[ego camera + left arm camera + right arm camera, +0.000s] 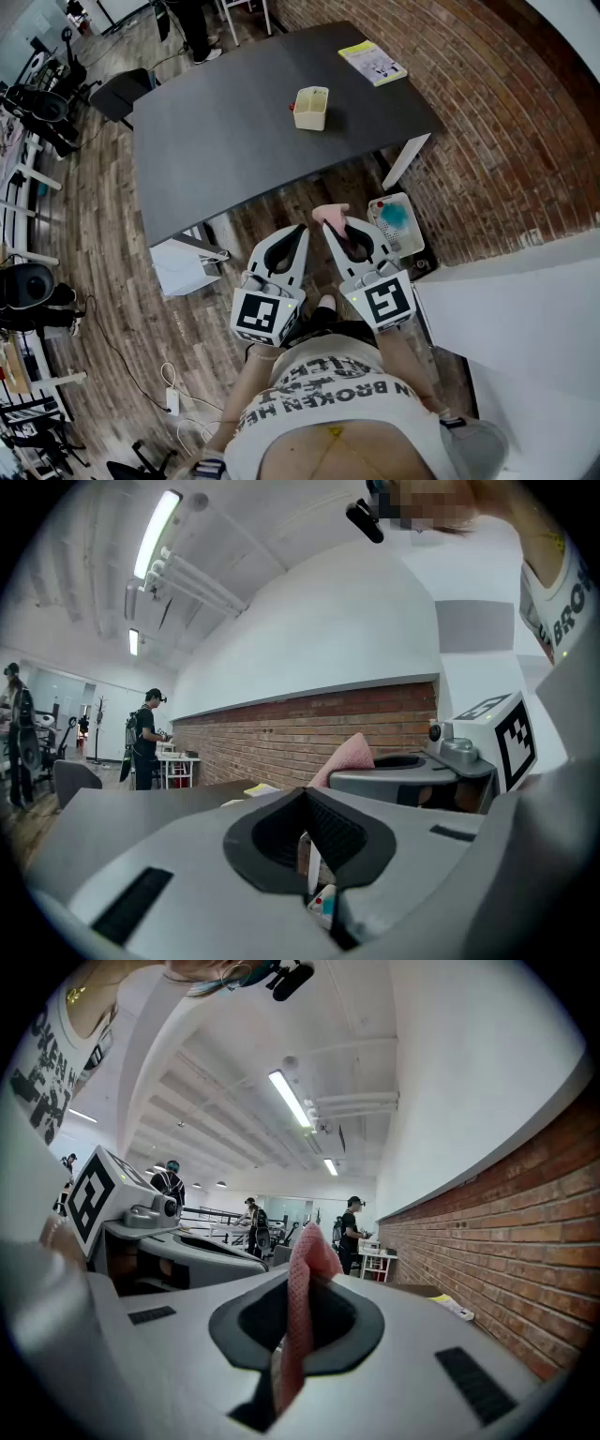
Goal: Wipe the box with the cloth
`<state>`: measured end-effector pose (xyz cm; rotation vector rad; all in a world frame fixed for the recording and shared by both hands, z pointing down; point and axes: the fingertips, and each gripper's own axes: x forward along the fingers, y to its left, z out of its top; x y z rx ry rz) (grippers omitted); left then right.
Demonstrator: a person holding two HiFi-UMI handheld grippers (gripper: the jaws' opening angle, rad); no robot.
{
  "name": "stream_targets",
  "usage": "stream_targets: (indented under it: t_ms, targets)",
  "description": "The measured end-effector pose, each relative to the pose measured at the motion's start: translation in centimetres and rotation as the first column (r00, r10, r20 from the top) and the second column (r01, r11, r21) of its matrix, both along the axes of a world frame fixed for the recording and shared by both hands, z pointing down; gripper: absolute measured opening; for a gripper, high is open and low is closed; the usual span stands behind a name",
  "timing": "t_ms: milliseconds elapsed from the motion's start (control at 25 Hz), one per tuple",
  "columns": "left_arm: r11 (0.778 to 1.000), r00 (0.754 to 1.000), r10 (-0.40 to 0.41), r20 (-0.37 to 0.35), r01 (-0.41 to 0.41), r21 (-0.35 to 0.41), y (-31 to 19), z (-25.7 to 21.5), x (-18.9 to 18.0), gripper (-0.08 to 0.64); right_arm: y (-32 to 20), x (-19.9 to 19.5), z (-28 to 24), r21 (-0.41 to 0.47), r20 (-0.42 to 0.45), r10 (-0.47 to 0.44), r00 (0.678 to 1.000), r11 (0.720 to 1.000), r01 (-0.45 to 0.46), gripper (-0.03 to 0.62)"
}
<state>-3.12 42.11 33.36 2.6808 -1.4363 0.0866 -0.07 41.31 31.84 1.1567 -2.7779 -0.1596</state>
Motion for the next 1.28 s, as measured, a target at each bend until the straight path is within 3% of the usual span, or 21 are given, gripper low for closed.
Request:
stream_targets:
  t_ms: [200, 600, 920, 1280]
  targets:
    - [1.0, 1.0, -0.003, -0.01, 0.003, 0.01, -1.0, -0.1, 0.5, 0.008, -1.0, 0.9, -0.4, 0.018, 0.051, 0.005, 0.999, 1.0, -0.006, 0.017]
    - [1.0, 1.0, 0.007, -0.012, -0.007, -0.017, -4.7, 0.9, 1.0, 0.008, -5.0, 1.6, 0.3, -0.027, 0.064, 0.002, 0.998, 1.0, 0.0, 0.017]
    - [0.997, 0.996, 0.072, -0.052, -0.074, -0.034, -12.9, 1.9, 0.3, 0.008, -12.7, 0.3, 0.9, -0.018, 0.052, 0.045, 0.998, 0.999, -0.044, 0.017]
    - [0.99, 0.989, 0.133, -0.069, -0.137, -0.042, -24.1, 1.8, -2.9, 0.008, -24.1, -2.6, 0.3, -0.007, 0.014, 0.11, 0.994, 0.994, -0.11, 0.017]
